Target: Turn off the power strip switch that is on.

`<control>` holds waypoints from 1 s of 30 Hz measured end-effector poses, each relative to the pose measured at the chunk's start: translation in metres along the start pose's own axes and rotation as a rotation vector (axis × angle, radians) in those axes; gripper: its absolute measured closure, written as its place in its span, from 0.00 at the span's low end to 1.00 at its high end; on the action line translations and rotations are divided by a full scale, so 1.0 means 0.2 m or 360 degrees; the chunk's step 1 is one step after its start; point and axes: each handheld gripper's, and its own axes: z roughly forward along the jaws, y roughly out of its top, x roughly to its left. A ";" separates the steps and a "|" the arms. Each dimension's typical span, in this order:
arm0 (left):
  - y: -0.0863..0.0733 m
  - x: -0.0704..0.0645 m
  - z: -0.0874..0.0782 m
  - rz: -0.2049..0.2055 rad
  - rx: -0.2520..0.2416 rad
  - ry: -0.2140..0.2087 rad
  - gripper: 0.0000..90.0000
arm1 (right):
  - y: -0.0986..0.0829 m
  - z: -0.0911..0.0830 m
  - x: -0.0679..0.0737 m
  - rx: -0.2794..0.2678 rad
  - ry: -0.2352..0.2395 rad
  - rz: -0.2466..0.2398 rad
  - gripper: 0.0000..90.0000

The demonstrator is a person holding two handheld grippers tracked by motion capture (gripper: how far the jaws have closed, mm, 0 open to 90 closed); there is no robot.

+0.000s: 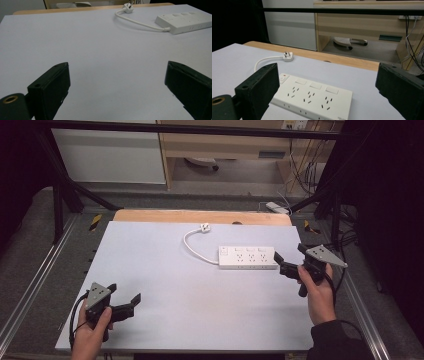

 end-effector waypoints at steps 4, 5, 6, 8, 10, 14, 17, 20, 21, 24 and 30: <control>0.00 0.00 0.00 0.0006 0.0006 -0.0001 0.07 | -0.04 -0.04 0.01 0.0025 0.0004 0.0002 0.06; 0.00 0.00 0.00 0.0006 0.0004 -0.0002 0.07 | -0.06 -0.05 0.01 0.0026 0.0001 -0.0005 0.06; 0.00 0.00 0.00 0.0006 0.0004 -0.0002 0.07 | -0.07 -0.06 0.00 0.0026 -0.0001 0.0001 0.06; 0.00 0.00 0.00 0.0006 0.0005 -0.0003 0.07 | -0.10 -0.08 0.00 0.0033 -0.0007 0.0009 0.06; 0.00 0.00 0.00 -0.0001 -0.0001 -0.0007 0.07 | -0.12 -0.10 0.00 0.0037 -0.0008 0.0024 0.06; 0.00 0.00 0.00 0.0003 -0.0001 -0.0007 0.07 | -0.17 -0.13 -0.01 0.0048 -0.0026 0.0031 0.06; 0.00 0.00 0.00 0.0007 -0.0011 -0.0009 0.07 | -0.21 -0.15 0.00 0.0064 -0.0023 0.0030 0.06; 0.00 -0.01 -0.01 0.0005 -0.0018 -0.0012 0.07 | -0.26 -0.16 0.03 0.0094 0.0000 0.0032 0.06; 0.00 -0.01 -0.01 0.0009 -0.0019 -0.0012 0.07 | -0.27 -0.16 0.04 0.0108 0.0011 0.0032 0.06; 0.00 -0.01 -0.01 0.0012 -0.0021 -0.0021 0.07 | -0.33 -0.14 0.07 0.0156 0.0048 0.0037 0.06; 0.01 -0.02 -0.02 0.0014 -0.0032 -0.0031 0.07 | -0.41 -0.09 0.12 0.0276 0.0115 0.0039 0.05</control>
